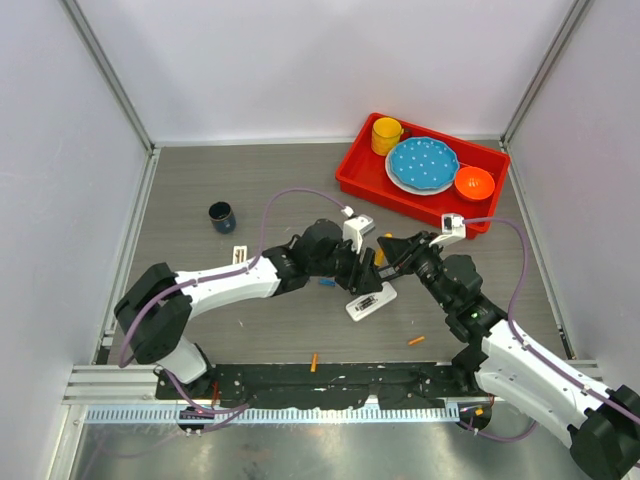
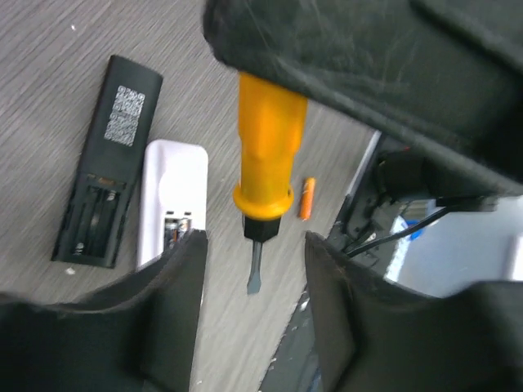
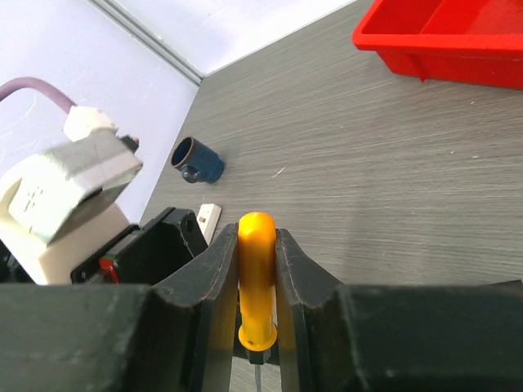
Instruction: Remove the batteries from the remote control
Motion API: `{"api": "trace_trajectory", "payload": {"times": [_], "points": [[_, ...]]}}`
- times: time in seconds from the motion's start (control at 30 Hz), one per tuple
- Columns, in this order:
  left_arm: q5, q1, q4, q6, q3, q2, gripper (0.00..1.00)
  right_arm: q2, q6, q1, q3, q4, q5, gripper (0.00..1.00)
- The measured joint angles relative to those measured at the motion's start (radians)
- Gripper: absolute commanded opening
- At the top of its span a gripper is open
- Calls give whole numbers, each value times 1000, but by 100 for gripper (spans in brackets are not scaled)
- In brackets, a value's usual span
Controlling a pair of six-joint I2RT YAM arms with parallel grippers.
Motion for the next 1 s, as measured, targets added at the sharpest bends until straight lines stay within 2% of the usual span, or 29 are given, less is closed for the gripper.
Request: {"api": "trace_trajectory", "payload": {"times": [0.07, 0.1, 0.2, 0.23, 0.33, 0.43, 0.5, 0.53, 0.63, 0.8, 0.93, 1.0], "points": [[28, 15, 39, -23, -5, 0, 28, 0, 8, 0, 0, 1, -12, 1], [37, 23, 55, -36, -6, 0, 15, 0, 13, 0, 0, 3, -18, 1], [80, 52, 102, -63, -10, 0, 0, 0, 21, 0, 0, 16, -25, 1], [93, 57, 111, -72, -12, 0, 0, 0, 23, -2, 0, 19, -25, 3], [117, 66, 132, -79, -24, 0, 0, 8, 25, -2, 0, 25, -27, 16], [134, 79, 136, -82, -39, 0, 0, 35, 33, -2, 3, 26, -36, 43], [137, 91, 135, -81, -52, 0, 0, 56, 42, -1, 10, 18, -46, 55], [137, 99, 133, -80, -56, 0, 0, 65, 41, 0, 14, 10, -52, 67], [135, 123, 100, -66, -66, -12, 0, 78, 42, 0, 26, -11, -63, 84], [135, 137, 2, 0, -68, -57, 0, 136, 8, -10, 98, -59, -144, 88], [134, 137, -85, 49, -68, -95, 0, 228, -7, -39, 187, -84, -288, 88], [134, 137, -116, 65, -68, -111, 0, 262, -3, -60, 207, -83, -365, 84]]}}
